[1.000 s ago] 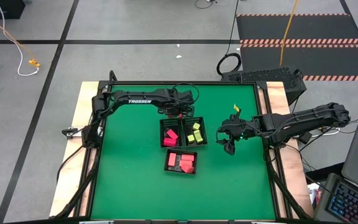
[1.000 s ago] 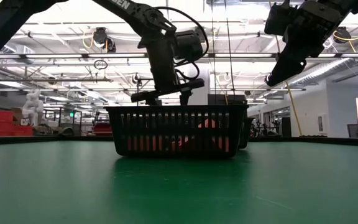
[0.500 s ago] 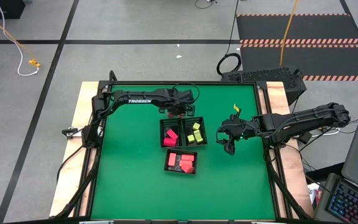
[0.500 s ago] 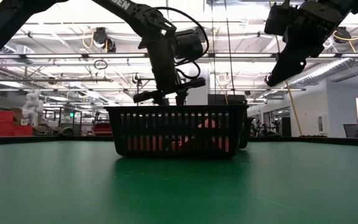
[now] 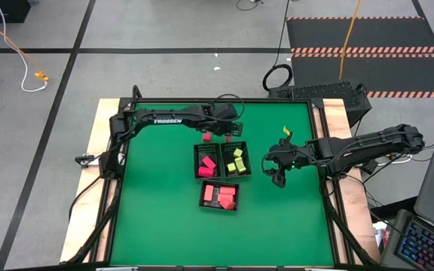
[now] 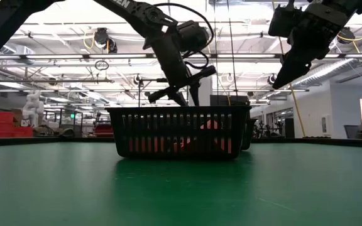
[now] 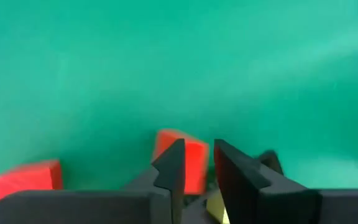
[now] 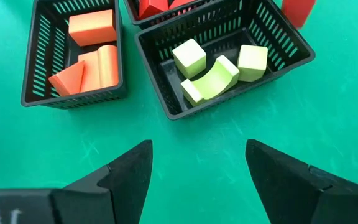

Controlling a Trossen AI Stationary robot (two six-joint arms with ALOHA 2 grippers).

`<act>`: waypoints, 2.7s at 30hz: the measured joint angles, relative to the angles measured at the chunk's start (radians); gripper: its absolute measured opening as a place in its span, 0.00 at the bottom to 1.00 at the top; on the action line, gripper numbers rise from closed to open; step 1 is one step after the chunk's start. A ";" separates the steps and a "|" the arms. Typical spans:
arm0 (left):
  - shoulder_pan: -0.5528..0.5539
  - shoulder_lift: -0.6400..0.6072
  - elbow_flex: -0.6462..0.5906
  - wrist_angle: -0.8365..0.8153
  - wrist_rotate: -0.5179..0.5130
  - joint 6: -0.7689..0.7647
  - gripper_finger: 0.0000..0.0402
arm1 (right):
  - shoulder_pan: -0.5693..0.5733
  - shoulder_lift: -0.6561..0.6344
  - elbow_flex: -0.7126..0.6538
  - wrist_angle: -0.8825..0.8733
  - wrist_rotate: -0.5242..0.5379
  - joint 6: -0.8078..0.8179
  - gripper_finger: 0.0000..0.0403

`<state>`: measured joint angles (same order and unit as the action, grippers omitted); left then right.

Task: Sort & place blocks by color
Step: Put the red block into the top left black bin, then put the green block into the right black bin

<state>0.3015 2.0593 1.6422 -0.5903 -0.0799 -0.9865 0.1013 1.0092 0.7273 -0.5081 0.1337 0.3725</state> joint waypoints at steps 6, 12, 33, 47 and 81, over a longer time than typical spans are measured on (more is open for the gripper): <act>0.012 -0.043 -0.001 -0.021 0.000 0.055 0.03 | 0.000 0.000 0.000 -0.010 0.000 -0.009 0.62; 0.009 -0.113 0.000 -0.006 0.012 0.099 0.06 | 0.000 0.000 0.000 -0.023 0.001 -0.008 0.62; 0.193 -0.138 -0.081 -0.359 0.060 0.372 0.39 | -0.002 0.000 0.000 -0.019 0.133 0.008 0.62; 0.317 -0.115 -0.113 -0.234 -0.010 0.501 0.68 | -0.002 0.000 -0.041 0.071 0.131 0.009 0.62; 0.385 0.021 -0.113 -0.243 0.043 0.653 0.32 | -0.088 0.000 -0.061 0.130 0.127 -0.094 0.62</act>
<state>0.6865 2.0800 1.5291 -0.8336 -0.0368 -0.3340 0.0135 1.0092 0.6662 -0.3777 0.2604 0.2783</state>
